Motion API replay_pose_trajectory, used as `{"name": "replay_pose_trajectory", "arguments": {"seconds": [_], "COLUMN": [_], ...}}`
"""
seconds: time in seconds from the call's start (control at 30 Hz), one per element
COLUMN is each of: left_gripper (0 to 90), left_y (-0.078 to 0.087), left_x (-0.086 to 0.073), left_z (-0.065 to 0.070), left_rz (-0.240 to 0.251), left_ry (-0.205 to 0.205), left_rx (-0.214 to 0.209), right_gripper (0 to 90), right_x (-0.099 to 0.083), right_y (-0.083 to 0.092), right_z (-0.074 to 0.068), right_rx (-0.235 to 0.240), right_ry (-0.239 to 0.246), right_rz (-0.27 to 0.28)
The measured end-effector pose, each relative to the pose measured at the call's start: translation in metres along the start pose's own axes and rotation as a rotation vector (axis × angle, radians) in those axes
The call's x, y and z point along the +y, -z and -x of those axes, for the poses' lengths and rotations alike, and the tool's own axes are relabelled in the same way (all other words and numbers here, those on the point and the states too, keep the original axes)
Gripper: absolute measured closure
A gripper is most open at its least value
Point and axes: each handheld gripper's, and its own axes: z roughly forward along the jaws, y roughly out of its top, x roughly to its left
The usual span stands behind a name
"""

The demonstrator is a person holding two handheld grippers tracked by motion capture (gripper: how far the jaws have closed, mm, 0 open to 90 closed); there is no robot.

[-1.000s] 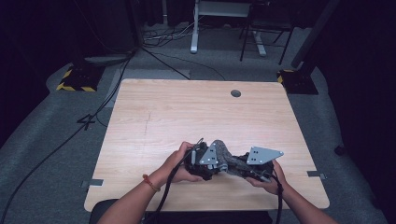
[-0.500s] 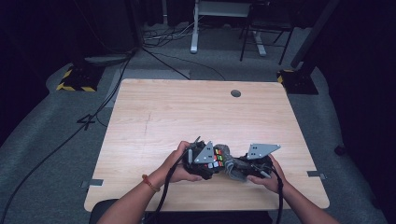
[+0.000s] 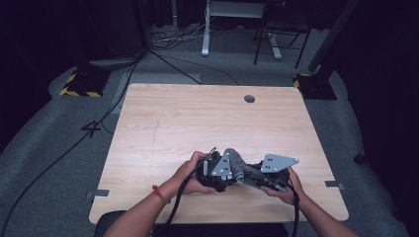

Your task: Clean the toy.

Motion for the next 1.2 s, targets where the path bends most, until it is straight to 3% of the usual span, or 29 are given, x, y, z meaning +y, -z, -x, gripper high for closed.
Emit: {"name": "replay_pose_trajectory", "arguments": {"seconds": [0.1,0.2,0.33,0.5,0.67,0.8,0.9,1.03,1.1,1.2], "left_gripper": [33.3,33.3,32.9,32.7,32.8,33.0,32.9,33.0,33.0,33.2], "left_y": [0.008,0.011,0.009,0.01,0.008,-0.001,-0.008,-0.01,-0.01,-0.01], "left_x": [0.0,0.0,-0.001,-0.002,-0.001,-0.001,0.001,-0.001,-0.001,-0.002], "left_z": [-0.002,-0.002,-0.003,-0.004,-0.002,0.0,0.002,0.002,0.001,0.0], "left_rz": [0.052,0.081,0.088,0.093,0.065,0.021,-0.002,-0.011,-0.017,-0.027], "left_ry": [0.007,0.013,0.021,0.039,0.026,0.022,0.01,0.021,0.014,0.022], "left_rx": [-0.006,-0.004,-0.022,-0.019,0.005,0.008,-0.004,-0.003,0.004,0.002], "right_gripper": [77.2,77.2,77.2,77.3,77.3,77.2,77.1,77.0,77.1,77.2], "right_x": [-0.01,-0.016,-0.015,-0.013,-0.009,0.002,0.009,0.012,0.015,0.014], "right_y": [-0.006,-0.01,-0.007,0.0,0.006,0.017,0.014,0.009,0.007,0.003], "right_z": [0.009,0.015,0.014,0.014,0.011,0.004,-0.008,-0.009,-0.011,-0.008], "right_rx": [-0.004,0.031,0.137,0.132,0.097,0.024,0.058,0.092,0.078,0.014], "right_ry": [-0.03,-0.068,-0.119,-0.135,-0.101,-0.02,0.033,0.024,0.044,0.076], "right_rz": [-0.061,-0.075,0.026,0.079,0.101,0.103,0.098,0.109,0.1,0.05]}}
